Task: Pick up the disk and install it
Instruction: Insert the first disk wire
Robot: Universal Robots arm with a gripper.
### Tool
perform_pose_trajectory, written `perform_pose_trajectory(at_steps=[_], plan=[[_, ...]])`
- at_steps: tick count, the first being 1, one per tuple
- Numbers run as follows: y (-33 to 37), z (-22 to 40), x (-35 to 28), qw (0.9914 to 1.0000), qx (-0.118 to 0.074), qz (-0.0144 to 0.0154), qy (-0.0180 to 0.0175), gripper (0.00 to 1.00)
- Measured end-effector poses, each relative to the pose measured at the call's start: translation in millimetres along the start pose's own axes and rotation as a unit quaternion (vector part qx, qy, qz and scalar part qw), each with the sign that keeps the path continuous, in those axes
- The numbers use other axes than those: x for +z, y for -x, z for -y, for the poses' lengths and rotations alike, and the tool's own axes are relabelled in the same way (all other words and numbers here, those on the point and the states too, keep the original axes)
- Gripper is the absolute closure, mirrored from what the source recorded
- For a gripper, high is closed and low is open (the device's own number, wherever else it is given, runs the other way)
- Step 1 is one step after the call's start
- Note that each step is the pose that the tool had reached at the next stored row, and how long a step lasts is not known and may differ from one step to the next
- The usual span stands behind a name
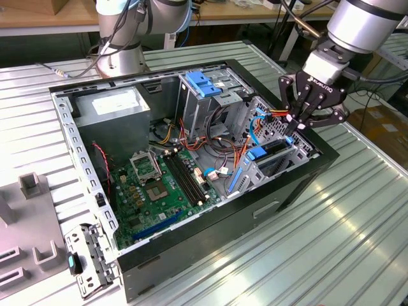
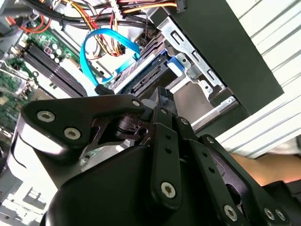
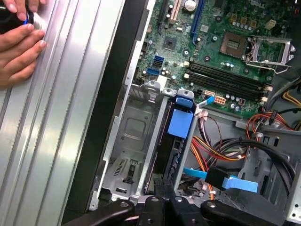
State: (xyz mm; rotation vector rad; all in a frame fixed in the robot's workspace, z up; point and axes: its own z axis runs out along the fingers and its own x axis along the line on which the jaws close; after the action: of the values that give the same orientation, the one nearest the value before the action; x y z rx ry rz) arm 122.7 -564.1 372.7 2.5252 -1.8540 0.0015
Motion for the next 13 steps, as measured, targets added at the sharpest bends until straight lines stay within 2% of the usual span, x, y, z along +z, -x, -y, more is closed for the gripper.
perform_pose_trajectory(at_steps=[1,6,13], plan=[[0.0,0.1,-0.3,0.99992,-0.013,0.0,-0.0001,0.89],[0.8,1.3,-0.5,0.99894,-0.046,-0.0011,0.0002,0.89],[1.5,3.5,-3.1,0.9987,-0.051,-0.0018,0.0005,0.89]])
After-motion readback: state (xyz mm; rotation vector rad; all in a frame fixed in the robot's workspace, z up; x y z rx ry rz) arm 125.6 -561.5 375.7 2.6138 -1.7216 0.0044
